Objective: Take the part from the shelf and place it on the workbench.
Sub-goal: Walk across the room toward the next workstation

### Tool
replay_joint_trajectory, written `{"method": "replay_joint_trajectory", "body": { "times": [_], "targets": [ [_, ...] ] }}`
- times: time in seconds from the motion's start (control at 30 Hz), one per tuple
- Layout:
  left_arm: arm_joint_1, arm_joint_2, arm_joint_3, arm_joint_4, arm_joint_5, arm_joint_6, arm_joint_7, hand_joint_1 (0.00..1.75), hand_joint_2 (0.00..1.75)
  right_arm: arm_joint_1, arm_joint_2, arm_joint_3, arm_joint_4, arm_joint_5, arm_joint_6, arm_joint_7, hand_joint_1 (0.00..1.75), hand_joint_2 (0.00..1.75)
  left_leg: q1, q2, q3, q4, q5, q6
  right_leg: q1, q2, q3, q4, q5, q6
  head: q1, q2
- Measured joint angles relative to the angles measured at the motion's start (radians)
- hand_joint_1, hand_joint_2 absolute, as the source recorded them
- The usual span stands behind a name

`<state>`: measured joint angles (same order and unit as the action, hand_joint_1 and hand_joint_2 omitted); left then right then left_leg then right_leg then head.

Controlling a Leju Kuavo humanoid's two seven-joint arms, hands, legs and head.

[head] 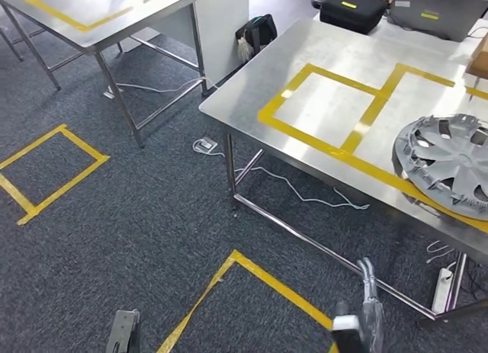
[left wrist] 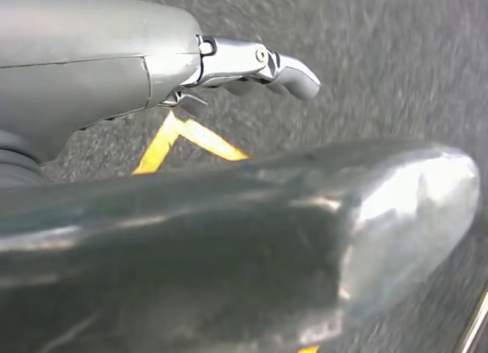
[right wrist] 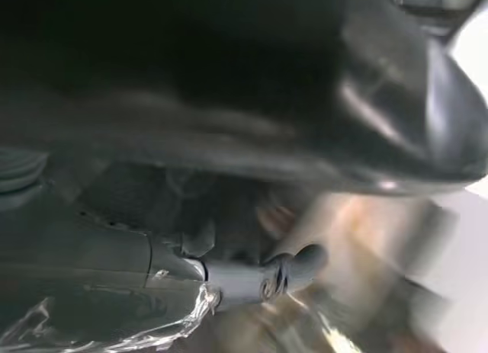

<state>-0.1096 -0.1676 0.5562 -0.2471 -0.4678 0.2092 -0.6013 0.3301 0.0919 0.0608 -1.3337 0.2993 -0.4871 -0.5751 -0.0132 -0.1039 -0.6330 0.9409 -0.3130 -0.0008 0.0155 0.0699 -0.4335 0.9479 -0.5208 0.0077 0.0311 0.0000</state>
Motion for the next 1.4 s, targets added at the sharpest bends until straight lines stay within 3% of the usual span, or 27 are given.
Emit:
{"method": "replay_joint_trajectory", "body": {
  "times": [0.03,0.07,0.17,0.2,0.27,0.3,0.37,0.4,0.47,0.5,0.53,0.57,0.63,0.7,0.73,0.77,0.83,0.87,0.9,0.97,1.0,1.07,1.1,1.17,1.23,1.3,1.4],
  "targets": [
    [0.005,-0.001,0.01,0.0,0.006,0.005,-0.012,0.0,0.0,-0.04,0.009,-0.096,0.108,-0.115,0.036,-0.053,0.0,0.0,0.0,0.007,-0.008,0.007,-0.009,-0.004,-0.002,-0.018,-0.006,0.0,0.008,-0.007,0.0,0.0],
    [0.012,-0.002,0.019,0.0,0.012,0.007,-0.021,0.0,0.0,-0.069,0.021,-0.196,0.193,-0.185,0.051,-0.084,0.0,0.0,0.0,0.023,-0.02,0.029,-0.039,-0.008,-0.004,-0.038,-0.015,0.0,0.017,-0.014,-0.003,0.0],
    [0.024,-0.004,0.041,0.0,0.026,-0.001,-0.037,0.0,0.0,-0.128,0.056,-0.413,0.372,-0.161,0.057,-0.107,0.0,0.0,0.012,0.084,-0.073,0.209,-0.198,-0.029,-0.006,-0.09,-0.051,0.001,0.049,-0.022,-0.006,0.0],
    [0.024,-0.004,0.048,0.0,0.034,-0.016,-0.042,0.0,0.0,-0.145,0.068,-0.456,0.419,-0.12,0.062,-0.108,0.0,0.0,0.018,0.089,-0.085,0.275,-0.223,-0.036,-0.007,-0.104,-0.066,0.004,0.061,-0.019,-0.006,0.0],
    [0.022,-0.004,0.066,0.0,0.056,-0.069,-0.052,0.0,0.0,-0.184,0.089,-0.533,0.51,-0.06,0.075,-0.108,0.0,0.0,0.028,0.094,-0.07,0.328,-0.2,-0.05,-0.01,-0.131,-0.098,0.011,0.083,-0.011,-0.007,0.0],
    [0.02,-0.004,0.074,0.0,0.066,-0.099,-0.057,0.0,0.0,-0.203,0.095,-0.568,0.554,-0.04,0.084,-0.108,0.0,0.0,0.033,0.101,-0.036,0.299,-0.171,-0.056,-0.012,-0.144,-0.114,0.016,0.092,-0.005,-0.007,0.0],
    [0.011,-0.005,0.088,-0.004,0.08,-0.148,-0.062,0.0,0.0,-0.239,0.103,-0.633,0.635,-0.012,0.103,-0.108,0.0,0.0,0.038,0.142,0.075,0.161,-0.148,-0.066,-0.014,-0.167,-0.141,0.031,0.103,0.008,-0.007,0.0],
    [0.002,-0.007,0.094,-0.007,0.084,-0.164,-0.063,0.0,0.0,-0.254,0.104,-0.662,0.672,0.001,0.113,-0.108,0.0,0.0,0.036,0.16,0.124,0.091,-0.155,-0.063,-0.015,-0.18,-0.152,0.041,0.109,0.015,-0.006,0.0],
    [-0.012,-0.008,0.104,-0.012,0.088,-0.18,-0.063,0.0,0.0,-0.28,0.107,-0.71,0.728,0.024,0.125,-0.108,0.0,0.0,0.027,0.17,0.161,0.019,-0.169,-0.045,-0.018,-0.203,-0.167,0.053,0.123,0.03,-0.004,0.0],
    [-0.014,-0.008,0.109,-0.013,0.089,-0.183,-0.063,0.0,0.0,-0.292,0.109,-0.727,0.752,0.033,0.127,-0.108,0.0,0.0,0.022,0.162,0.154,0.016,-0.169,-0.032,-0.022,-0.211,-0.171,0.054,0.13,0.037,-0.003,0.0],
    [-0.012,-0.007,0.114,-0.014,0.09,-0.185,-0.063,0.0,0.0,-0.301,0.111,-0.74,0.772,0.039,0.127,-0.108,0.0,0.0,0.02,0.155,0.144,0.018,-0.161,-0.02,-0.027,-0.199,-0.175,0.058,0.125,0.043,-0.003,0.0],
    [-0.011,-0.007,0.118,-0.015,0.091,-0.185,-0.063,0.0,0.0,-0.307,0.113,-0.751,0.79,0.044,0.127,-0.108,0.0,0.0,0.019,0.146,0.135,0.018,-0.152,-0.008,-0.031,-0.173,-0.184,0.075,0.103,0.048,-0.003,0.0],
    [-0.013,-0.008,0.123,-0.016,0.092,-0.186,-0.064,0.0,0.0,-0.312,0.116,-0.768,0.819,0.048,0.127,-0.108,0.0,0.0,0.017,0.123,0.109,0.018,-0.128,0.012,-0.033,-0.104,-0.217,0.174,0.013,0.052,0.0,0.0],
    [-0.016,-0.009,0.126,-0.017,0.092,-0.186,-0.064,0.0,0.0,-0.315,0.118,-0.782,0.838,0.05,0.127,-0.108,0.0,0.0,0.01,0.094,0.077,0.018,-0.102,0.02,-0.027,-0.074,-0.252,0.311,-0.066,0.046,0.003,0.0],
    [-0.015,-0.009,0.127,-0.017,0.092,-0.186,-0.064,0.0,0.0,-0.317,0.118,-0.787,0.844,0.051,0.127,-0.108,0.0,0.0,0.007,0.08,0.06,0.019,-0.089,0.021,-0.022,-0.071,-0.254,0.348,-0.076,0.04,0.003,0.0],
    [-0.014,-0.009,0.128,-0.017,0.092,-0.186,-0.064,0.0,0.0,-0.319,0.118,-0.791,0.849,0.051,0.127,-0.108,0.0,0.0,0.004,0.067,0.044,0.019,-0.076,0.021,-0.018,-0.069,-0.239,0.348,-0.063,0.034,0.003,0.0],
    [-0.012,-0.009,0.13,-0.017,0.092,-0.186,-0.064,0.0,0.0,-0.325,0.118,-0.797,0.856,0.052,0.127,-0.108,0.0,0.0,0.003,0.04,0.013,0.02,-0.052,0.018,-0.014,-0.047,-0.156,0.239,-0.008,0.022,0.003,0.0],
    [-0.012,-0.009,0.131,-0.018,0.092,-0.186,-0.064,0.0,0.0,-0.328,0.118,-0.798,0.858,0.054,0.127,-0.108,0.0,0.0,0.003,0.028,0.0,0.02,-0.041,0.014,-0.015,-0.019,-0.103,0.16,0.004,0.018,0.002,0.0],
    [-0.012,-0.009,0.132,-0.018,0.091,-0.185,-0.064,0.0,0.0,-0.33,0.118,-0.799,0.861,0.058,0.126,-0.108,0.0,0.0,0.003,0.017,-0.01,0.021,-0.03,0.011,-0.016,0.006,-0.06,0.093,0.005,0.018,0.002,0.0],
    [-0.011,-0.009,0.133,-0.02,0.09,-0.184,-0.064,0.0,0.0,-0.333,0.119,-0.799,0.87,0.076,0.123,-0.108,0.0,0.0,0.005,-0.003,-0.022,0.018,-0.011,0.001,-0.016,0.027,-0.024,0.032,-0.007,0.019,0.001,0.0],
    [-0.009,-0.008,0.135,-0.02,0.092,-0.183,-0.065,0.0,0.0,-0.333,0.121,-0.799,0.875,0.087,0.12,-0.108,0.0,0.0,0.005,-0.015,-0.024,0.015,-0.001,-0.005,-0.015,0.016,-0.027,0.028,-0.003,0.018,0.002,0.0],
    [-0.002,-0.006,0.141,-0.02,0.098,-0.184,-0.065,0.0,0.0,-0.337,0.123,-0.801,0.881,0.103,0.117,-0.109,0.0,0.0,0.001,0.004,-0.037,0.025,-0.01,-0.017,-0.017,-0.013,-0.031,0.024,0.01,0.007,-0.002,0.0],
    [0.0,-0.006,0.144,-0.02,0.099,-0.182,-0.064,0.0,0.0,-0.338,0.124,-0.802,0.883,0.106,0.118,-0.109,0.0,0.0,-0.001,0.028,-0.053,0.057,-0.036,-0.022,-0.019,-0.028,-0.033,0.021,0.016,0.0,-0.005,0.0],
    [0.0,-0.006,0.147,-0.02,0.098,-0.172,-0.064,0.0,0.0,-0.339,0.125,-0.804,0.888,0.108,0.13,-0.109,0.0,0.0,0.0,0.077,-0.103,0.183,-0.114,-0.03,-0.017,-0.061,-0.038,0.02,0.022,-0.008,-0.011,0.0],
    [0.002,-0.007,0.149,-0.02,0.093,-0.151,-0.063,0.0,0.0,-0.34,0.125,-0.808,0.891,0.107,0.153,-0.109,0.0,0.0,0.005,0.09,-0.139,0.301,-0.16,-0.035,-0.015,-0.095,-0.044,0.022,0.024,-0.009,-0.011,0.0],
    [0.004,-0.009,0.15,-0.02,0.083,-0.128,-0.063,0.0,0.0,-0.343,0.125,-0.812,0.892,0.11,0.171,-0.109,0.0,0.0,0.007,0.096,-0.104,0.28,-0.139,-0.034,-0.014,-0.126,-0.049,0.024,0.026,-0.009,-0.011,0.0],
    [0.002,-0.011,0.151,-0.023,0.068,-0.106,-0.062,0.0,0.0,-0.348,0.125,-0.813,0.893,0.135,0.17,-0.109,0.0,0.0,-0.004,0.151,0.034,0.081,-0.085,-0.016,-0.009,-0.164,-0.052,0.024,0.025,-0.004,-0.011,0.0]
  ]
}}
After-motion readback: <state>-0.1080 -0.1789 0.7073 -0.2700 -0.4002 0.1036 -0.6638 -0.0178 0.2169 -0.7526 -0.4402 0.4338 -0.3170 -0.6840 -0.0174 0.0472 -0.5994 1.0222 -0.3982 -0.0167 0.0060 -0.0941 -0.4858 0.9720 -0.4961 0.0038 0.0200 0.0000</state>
